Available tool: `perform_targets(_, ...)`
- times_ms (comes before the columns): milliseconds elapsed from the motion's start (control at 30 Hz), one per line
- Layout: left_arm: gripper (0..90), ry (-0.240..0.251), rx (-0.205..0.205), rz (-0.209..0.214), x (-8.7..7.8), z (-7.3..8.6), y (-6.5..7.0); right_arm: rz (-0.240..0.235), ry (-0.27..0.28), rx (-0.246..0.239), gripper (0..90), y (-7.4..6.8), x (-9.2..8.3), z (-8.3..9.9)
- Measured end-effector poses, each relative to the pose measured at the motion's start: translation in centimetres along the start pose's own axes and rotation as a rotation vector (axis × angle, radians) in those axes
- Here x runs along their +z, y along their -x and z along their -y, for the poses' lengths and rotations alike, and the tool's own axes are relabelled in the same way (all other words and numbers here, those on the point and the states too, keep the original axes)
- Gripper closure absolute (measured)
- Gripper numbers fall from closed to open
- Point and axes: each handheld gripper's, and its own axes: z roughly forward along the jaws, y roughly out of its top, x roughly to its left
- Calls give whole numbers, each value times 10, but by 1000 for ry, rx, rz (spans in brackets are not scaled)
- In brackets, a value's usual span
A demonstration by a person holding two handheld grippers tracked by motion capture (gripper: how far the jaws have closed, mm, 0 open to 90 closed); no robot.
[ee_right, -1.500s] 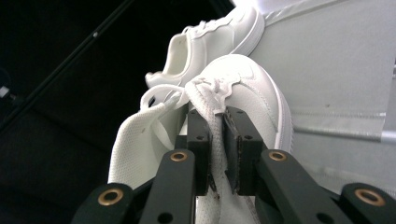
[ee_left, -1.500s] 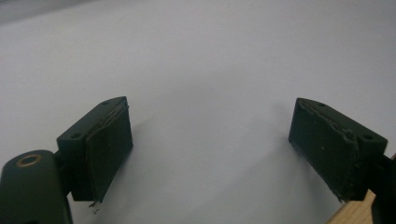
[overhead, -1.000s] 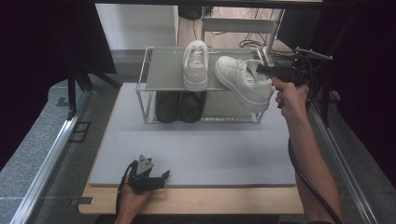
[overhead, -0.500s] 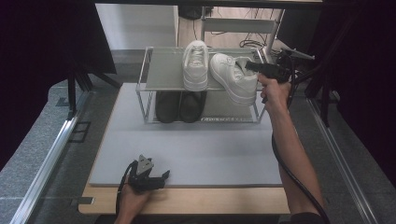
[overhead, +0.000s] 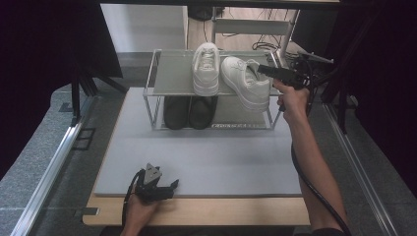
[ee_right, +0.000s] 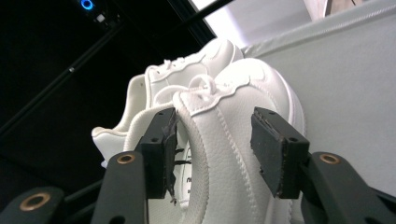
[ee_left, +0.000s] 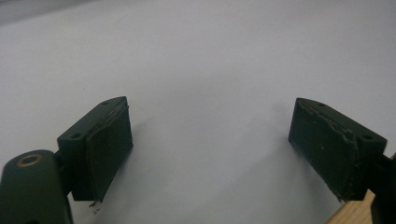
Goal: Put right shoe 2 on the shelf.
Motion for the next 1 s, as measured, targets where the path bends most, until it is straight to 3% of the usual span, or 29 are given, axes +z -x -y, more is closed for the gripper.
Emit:
perform_targets(300, 133, 0, 0, -1, 0, 0, 0, -11, 23, -80, 465, -3, -24, -1)
perform_targets(567, 133, 0, 0, -1, 0, 0, 0, 33, 30, -162, 468, -8, -47, 2)
perform_targets(800, 133, -1, 0, -1, 0, 0, 0, 42, 44, -196, 537, -7, -69, 11)
perform_targets(1000, 133, 3, -4, -1, 0, 0, 0, 15, 9, -199, 678, -3, -82, 27)
